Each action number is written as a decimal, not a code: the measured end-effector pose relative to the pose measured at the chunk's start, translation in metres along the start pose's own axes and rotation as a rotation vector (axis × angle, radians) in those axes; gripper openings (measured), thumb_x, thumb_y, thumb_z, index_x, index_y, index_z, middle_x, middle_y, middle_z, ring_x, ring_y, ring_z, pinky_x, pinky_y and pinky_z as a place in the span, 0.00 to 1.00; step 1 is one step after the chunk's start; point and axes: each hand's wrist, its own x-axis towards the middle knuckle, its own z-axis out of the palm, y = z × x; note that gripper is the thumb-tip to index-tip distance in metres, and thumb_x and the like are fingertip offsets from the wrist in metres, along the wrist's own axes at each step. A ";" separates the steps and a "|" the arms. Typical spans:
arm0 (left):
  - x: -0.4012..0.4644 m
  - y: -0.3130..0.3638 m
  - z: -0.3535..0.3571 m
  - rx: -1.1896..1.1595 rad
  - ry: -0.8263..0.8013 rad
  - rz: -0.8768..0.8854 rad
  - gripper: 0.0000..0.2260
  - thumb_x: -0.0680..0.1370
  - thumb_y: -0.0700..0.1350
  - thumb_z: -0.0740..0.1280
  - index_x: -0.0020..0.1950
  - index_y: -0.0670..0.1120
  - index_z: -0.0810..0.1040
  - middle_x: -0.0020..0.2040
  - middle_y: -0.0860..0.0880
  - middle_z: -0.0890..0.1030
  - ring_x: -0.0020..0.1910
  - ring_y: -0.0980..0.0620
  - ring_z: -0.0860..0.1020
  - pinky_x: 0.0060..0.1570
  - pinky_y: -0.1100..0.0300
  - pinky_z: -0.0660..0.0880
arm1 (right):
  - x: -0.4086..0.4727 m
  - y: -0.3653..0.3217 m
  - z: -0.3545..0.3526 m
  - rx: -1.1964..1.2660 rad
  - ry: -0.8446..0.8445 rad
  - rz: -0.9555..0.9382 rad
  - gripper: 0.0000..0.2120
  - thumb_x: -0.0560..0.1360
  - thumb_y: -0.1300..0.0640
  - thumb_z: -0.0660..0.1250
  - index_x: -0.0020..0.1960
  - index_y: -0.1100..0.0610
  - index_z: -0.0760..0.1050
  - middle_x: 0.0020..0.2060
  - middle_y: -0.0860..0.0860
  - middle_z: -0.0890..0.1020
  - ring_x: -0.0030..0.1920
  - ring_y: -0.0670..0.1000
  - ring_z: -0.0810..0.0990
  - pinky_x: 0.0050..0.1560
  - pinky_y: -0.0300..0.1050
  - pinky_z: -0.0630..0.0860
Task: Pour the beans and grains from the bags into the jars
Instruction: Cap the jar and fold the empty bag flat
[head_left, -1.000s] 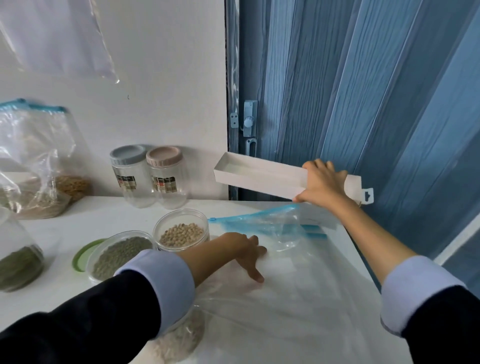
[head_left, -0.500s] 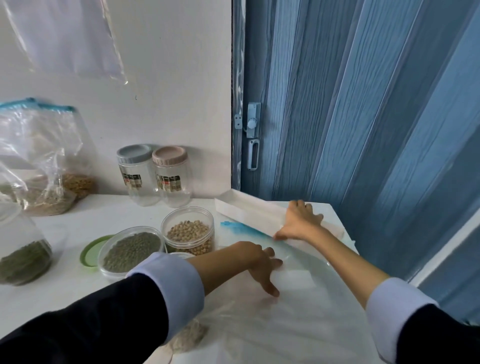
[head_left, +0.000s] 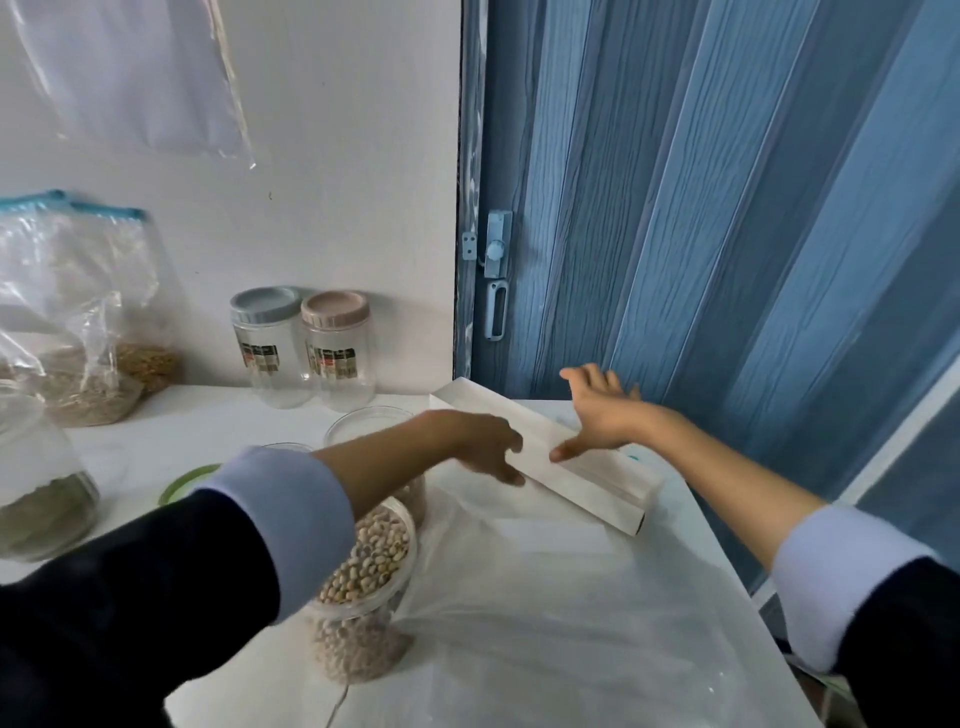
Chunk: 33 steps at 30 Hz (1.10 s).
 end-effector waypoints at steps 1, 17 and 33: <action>-0.005 -0.007 -0.009 -0.006 0.039 -0.012 0.27 0.80 0.57 0.61 0.74 0.44 0.63 0.73 0.45 0.65 0.71 0.45 0.65 0.69 0.52 0.63 | -0.001 -0.006 -0.012 -0.019 0.024 -0.026 0.54 0.66 0.37 0.73 0.77 0.57 0.45 0.73 0.56 0.52 0.74 0.59 0.52 0.71 0.65 0.54; -0.190 -0.193 -0.022 -0.314 0.450 -0.280 0.18 0.80 0.49 0.64 0.66 0.43 0.73 0.65 0.45 0.75 0.62 0.48 0.74 0.54 0.64 0.66 | 0.047 -0.260 -0.063 0.008 0.323 -0.665 0.12 0.76 0.49 0.68 0.54 0.56 0.76 0.58 0.52 0.77 0.58 0.53 0.75 0.55 0.47 0.73; -0.276 -0.387 0.068 -0.684 0.588 -0.266 0.11 0.79 0.45 0.65 0.56 0.39 0.79 0.52 0.43 0.81 0.49 0.52 0.77 0.44 0.68 0.72 | 0.087 -0.445 0.045 -0.437 -0.514 -0.316 0.51 0.70 0.38 0.71 0.79 0.52 0.42 0.76 0.57 0.56 0.73 0.61 0.61 0.67 0.54 0.65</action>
